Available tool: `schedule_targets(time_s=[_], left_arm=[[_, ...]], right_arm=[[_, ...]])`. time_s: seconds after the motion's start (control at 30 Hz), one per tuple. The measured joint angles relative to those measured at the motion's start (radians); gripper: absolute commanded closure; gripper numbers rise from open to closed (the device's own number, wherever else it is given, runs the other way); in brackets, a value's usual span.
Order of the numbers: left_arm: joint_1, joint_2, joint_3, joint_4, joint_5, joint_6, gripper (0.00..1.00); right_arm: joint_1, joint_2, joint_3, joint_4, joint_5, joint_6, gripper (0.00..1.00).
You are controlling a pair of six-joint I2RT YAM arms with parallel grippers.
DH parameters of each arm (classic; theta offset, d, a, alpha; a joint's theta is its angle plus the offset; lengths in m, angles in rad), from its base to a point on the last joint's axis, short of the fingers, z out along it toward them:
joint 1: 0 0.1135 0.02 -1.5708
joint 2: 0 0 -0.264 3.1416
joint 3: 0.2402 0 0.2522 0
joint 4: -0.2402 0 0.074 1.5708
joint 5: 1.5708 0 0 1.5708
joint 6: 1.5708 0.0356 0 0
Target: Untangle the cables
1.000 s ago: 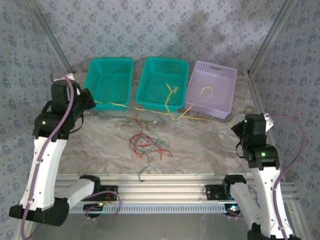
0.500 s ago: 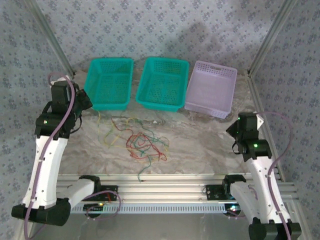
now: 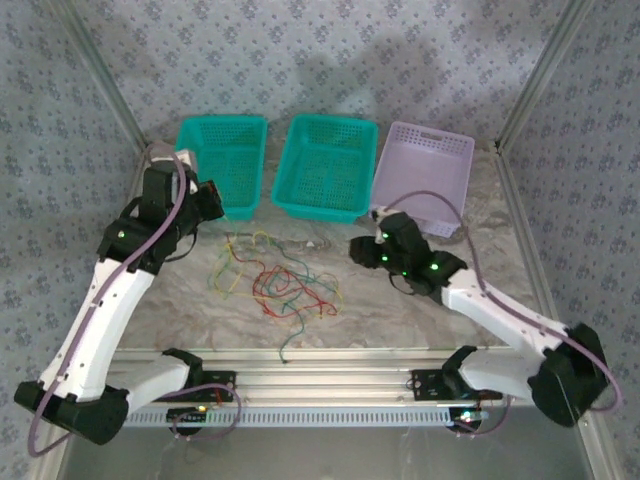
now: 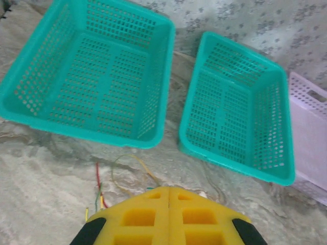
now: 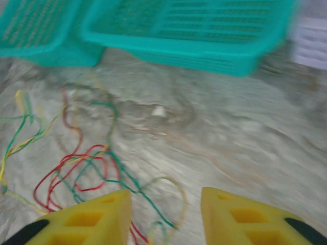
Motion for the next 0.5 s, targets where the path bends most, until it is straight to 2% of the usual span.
schedule_targets(time_s=[0.13, 0.27, 0.4, 0.5], left_arm=[[-0.024, -0.003, -0.015, 0.043, 0.005, -0.034, 1.00], [-0.039, -0.029, -0.061, 0.101, 0.029, -0.070, 1.00], [-0.042, -0.064, -0.101, 0.160, 0.053, -0.101, 1.00], [-0.043, -0.079, -0.110, 0.189, 0.063, -0.117, 1.00]], right_arm=[[0.068, 0.193, 0.074, 0.158, -0.100, 0.005, 0.48], [0.127, 0.369, 0.137, 0.296, -0.209, 0.041, 0.47], [0.151, 0.516, 0.187, 0.433, -0.311, 0.115, 0.46], [0.170, 0.595, 0.229, 0.494, -0.336, 0.151, 0.44]])
